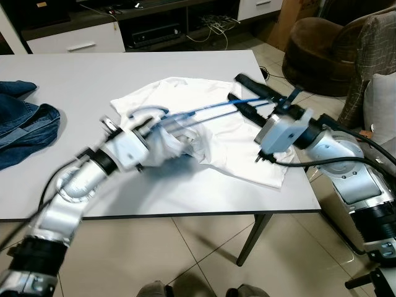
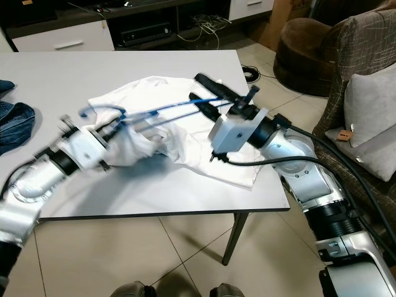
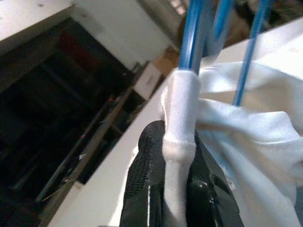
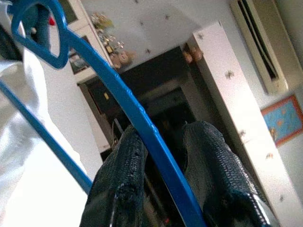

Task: Hang hanger

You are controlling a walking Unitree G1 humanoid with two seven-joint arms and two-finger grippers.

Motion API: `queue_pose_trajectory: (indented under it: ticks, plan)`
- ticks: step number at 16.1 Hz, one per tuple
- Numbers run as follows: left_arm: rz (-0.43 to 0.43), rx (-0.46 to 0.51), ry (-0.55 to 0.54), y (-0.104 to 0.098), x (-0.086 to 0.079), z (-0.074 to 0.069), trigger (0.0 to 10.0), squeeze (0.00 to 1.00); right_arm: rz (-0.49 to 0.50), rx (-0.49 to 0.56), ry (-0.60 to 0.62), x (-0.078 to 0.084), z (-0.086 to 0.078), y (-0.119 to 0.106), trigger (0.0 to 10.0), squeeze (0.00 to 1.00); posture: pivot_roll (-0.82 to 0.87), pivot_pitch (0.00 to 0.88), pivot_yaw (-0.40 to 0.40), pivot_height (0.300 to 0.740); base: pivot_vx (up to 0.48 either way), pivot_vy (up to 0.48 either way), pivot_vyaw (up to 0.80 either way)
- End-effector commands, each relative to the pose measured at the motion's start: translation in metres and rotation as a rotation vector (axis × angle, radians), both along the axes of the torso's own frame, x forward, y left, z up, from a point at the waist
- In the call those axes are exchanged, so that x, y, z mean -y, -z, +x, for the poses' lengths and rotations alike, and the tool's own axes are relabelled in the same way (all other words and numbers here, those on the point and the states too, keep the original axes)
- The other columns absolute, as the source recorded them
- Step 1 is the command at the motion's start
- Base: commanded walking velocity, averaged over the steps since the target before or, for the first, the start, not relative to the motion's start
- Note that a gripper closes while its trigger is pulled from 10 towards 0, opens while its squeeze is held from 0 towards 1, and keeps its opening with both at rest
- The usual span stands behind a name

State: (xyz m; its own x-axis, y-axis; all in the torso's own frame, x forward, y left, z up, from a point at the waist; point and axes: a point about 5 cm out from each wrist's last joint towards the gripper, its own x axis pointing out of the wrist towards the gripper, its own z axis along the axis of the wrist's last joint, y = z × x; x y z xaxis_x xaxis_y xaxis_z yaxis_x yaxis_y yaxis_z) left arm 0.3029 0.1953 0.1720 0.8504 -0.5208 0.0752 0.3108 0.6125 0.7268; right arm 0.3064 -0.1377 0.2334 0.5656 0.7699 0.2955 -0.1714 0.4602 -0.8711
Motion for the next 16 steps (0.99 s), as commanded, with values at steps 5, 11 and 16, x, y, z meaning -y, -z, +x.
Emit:
queue_pose_trajectory:
  ticks: [5, 11, 16]
  plan:
    - [-0.117, -0.005, -0.166, -0.016, -0.046, 0.006, 0.0, 0.00, 0.284, -0.095, 0.118, 0.023, 0.008, -0.009, 10.0, 0.00, -0.04, 0.032, 0.033, 0.740, 0.000, 0.000, 0.00]
    - [-0.122, -0.039, -0.119, -0.008, -0.034, 0.005, 0.0, 0.00, 0.372, -0.168, 0.086, 0.024, 0.007, -0.012, 10.0, 0.00, -0.04, 0.033, 0.039, 0.740, 0.000, 0.000, 0.00]
    - [-0.099, -0.054, -0.041, -0.002, -0.014, 0.004, 0.0, 0.00, 0.191, -0.152, -0.035, 0.001, -0.001, -0.008, 0.0, 0.00, -0.04, 0.036, 0.032, 0.740, 0.000, 0.000, 0.00]
